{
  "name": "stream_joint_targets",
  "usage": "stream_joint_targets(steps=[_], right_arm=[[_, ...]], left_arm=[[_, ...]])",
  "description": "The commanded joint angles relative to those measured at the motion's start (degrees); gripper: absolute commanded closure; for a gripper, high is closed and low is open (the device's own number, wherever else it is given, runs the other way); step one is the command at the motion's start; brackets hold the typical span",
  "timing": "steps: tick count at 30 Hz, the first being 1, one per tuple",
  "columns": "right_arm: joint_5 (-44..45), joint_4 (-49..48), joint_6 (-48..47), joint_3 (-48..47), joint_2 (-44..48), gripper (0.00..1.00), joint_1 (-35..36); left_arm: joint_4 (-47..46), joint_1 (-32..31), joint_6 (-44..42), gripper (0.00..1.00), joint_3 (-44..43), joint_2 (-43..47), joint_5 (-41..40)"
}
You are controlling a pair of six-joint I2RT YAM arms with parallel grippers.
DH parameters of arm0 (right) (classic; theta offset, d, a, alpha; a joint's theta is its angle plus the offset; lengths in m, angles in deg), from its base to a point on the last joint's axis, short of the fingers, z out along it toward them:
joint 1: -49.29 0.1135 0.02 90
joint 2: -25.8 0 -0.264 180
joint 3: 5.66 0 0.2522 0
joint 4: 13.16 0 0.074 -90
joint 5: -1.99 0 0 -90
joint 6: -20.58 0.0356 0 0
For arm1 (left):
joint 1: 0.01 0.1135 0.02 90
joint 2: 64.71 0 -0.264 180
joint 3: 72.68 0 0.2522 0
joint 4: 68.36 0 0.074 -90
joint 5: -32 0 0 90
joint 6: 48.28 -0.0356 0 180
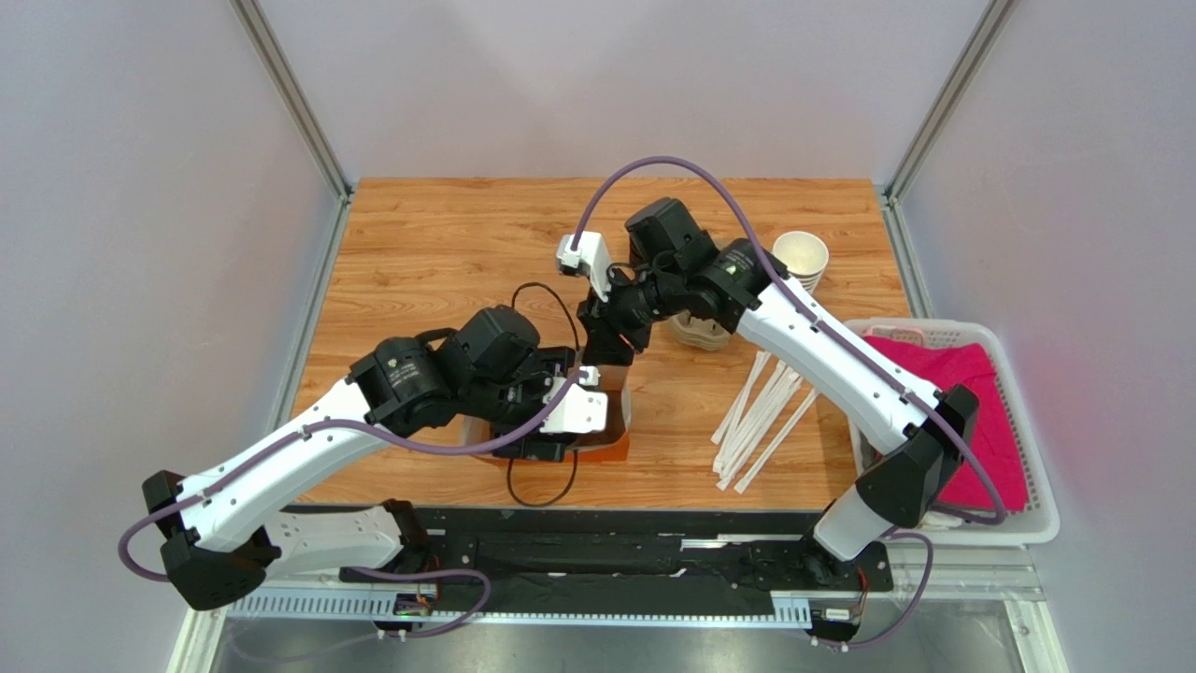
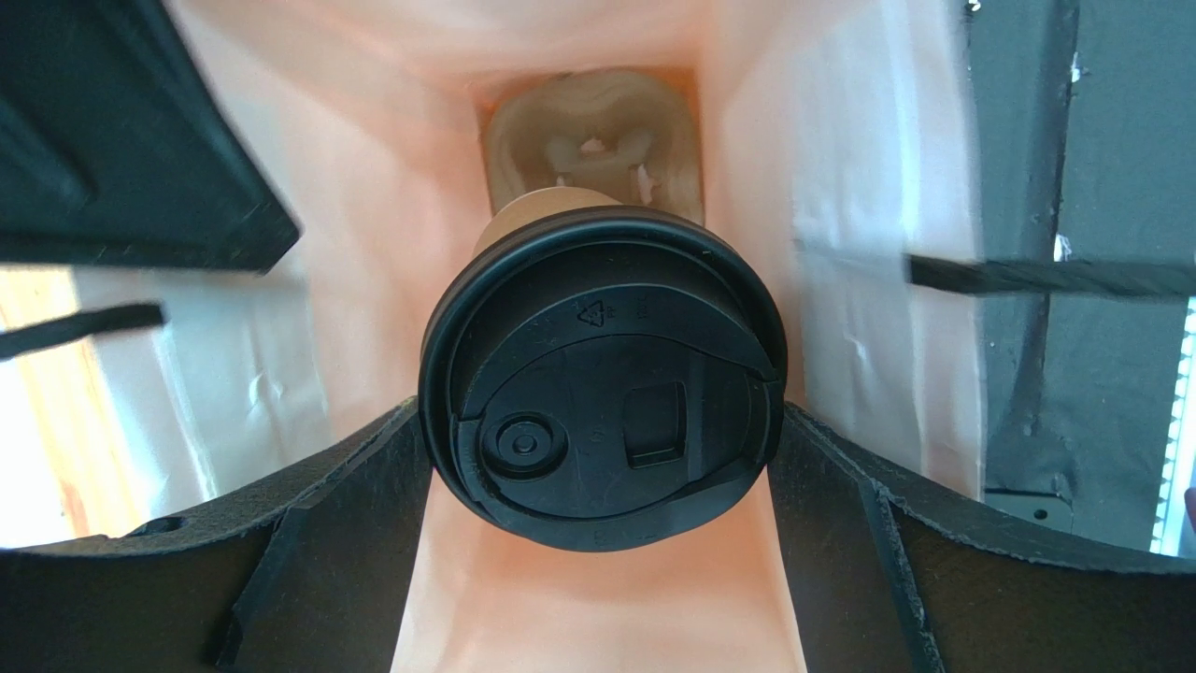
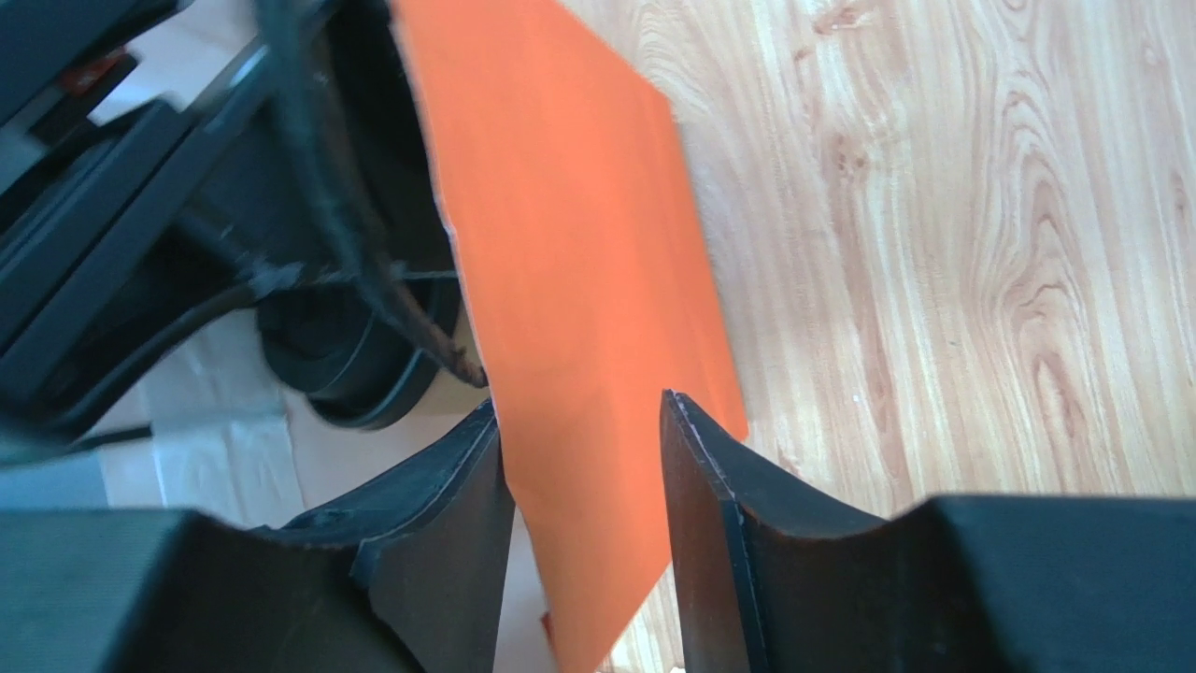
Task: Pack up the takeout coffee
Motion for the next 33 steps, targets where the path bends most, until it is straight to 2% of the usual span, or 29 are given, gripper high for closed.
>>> stream_joint_targets(steps=[1,4,6,7,8,12,14,19,23,26,33], right_arm=[[2.6,-1.9,1.6,-4.2,-1.5,0.55,0.4],[1.8,-2.5,2.2,-5.4,-2.6,0.54,0.6],[0.9,-2.3,2.2,-5.7,-3.0,0.71,0.8],[0.7,-2.0,2.1,-6.0,-3.0,0.97,0.9],[0.4,-1.9,2.1,-6.0,-2.4,1.0,0.9],[0.6,-4.1,2.7,-3.3,1.8,1.0,0.9],[1.3,-8.9,2.9,2.2,6.8,1.0,1.5],[7.1,-17.2,0.0,11.4,15.3,1.0,6.7],[9.9,-17.9,-0.5,14.9,16.9,1.0,9.9],[12.1,-18.7,0.6,17.0,18.0,1.0,10.9],[22.2,-22.1,-0.6,19.8,20.1,1.0,13.3]], left_arm=[[-0.6,0.2,-0.3,0.45,1.0,0.8,1.9],[-0.6,0.2,-0.1,0.45,1.5,0.9,1.1],[-0.8,0.2,0.8,0.45,1.7,0.9,0.3],[-0.9,0.2,1.3,0.45,1.8,0.9,-0.1],[-0.9,0.2,1.9,0.45,1.9,1.3,-0.5],[-3.0,0.2,6.8,0.47,4.9,4.5,-3.0],[-5.6,0.2,7.6,0.47,7.1,7.0,-6.7],[-10.7,0.2,7.9,0.47,10.5,11.1,-13.1],[-13.9,-0.1,5.6,0.47,12.8,13.1,-15.9],[-14.8,-1.5,2.9,0.47,13.9,14.4,-17.3],[-16.7,-9.9,-0.9,0.47,20.6,17.0,-23.5]])
